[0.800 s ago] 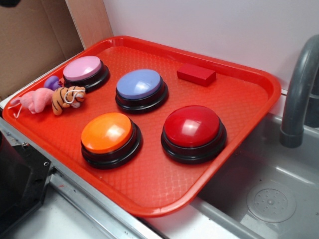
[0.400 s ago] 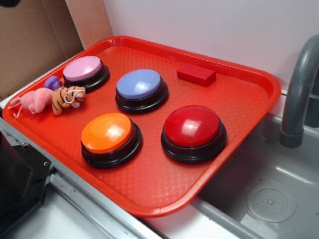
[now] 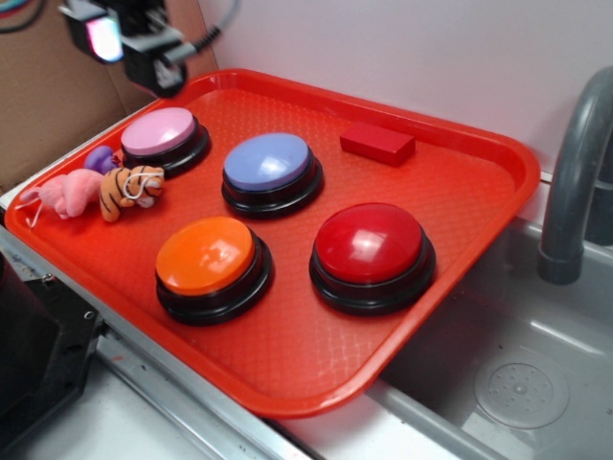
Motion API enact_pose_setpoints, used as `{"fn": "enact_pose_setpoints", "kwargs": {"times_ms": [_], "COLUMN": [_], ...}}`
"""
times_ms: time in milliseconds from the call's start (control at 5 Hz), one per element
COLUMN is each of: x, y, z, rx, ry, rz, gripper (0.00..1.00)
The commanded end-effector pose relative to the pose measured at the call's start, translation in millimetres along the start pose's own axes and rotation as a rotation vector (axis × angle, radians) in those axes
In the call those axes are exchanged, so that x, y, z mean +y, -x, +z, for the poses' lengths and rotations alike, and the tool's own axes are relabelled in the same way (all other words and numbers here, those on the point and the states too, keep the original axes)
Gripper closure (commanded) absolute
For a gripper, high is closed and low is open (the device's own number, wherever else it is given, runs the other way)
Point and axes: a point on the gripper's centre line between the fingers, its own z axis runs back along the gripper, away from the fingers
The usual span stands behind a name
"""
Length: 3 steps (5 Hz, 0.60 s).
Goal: Push the purple button.
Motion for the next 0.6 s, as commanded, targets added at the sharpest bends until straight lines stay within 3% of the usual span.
{"fn": "enact_pose_setpoints", "kwargs": {"times_ms": [0, 200, 400], "x": [25.2, 20.2, 7.8], "y": [-49.6, -55.5, -58.5], "z": [-28.2, -42.4, -54.6], "rx": [-0.154, -0.224, -0.215], "ry": [-0.049, 0.011, 0.053], "rz": [-0.007, -0.030, -0.062], "gripper": [0.00, 0.00, 0.00]}}
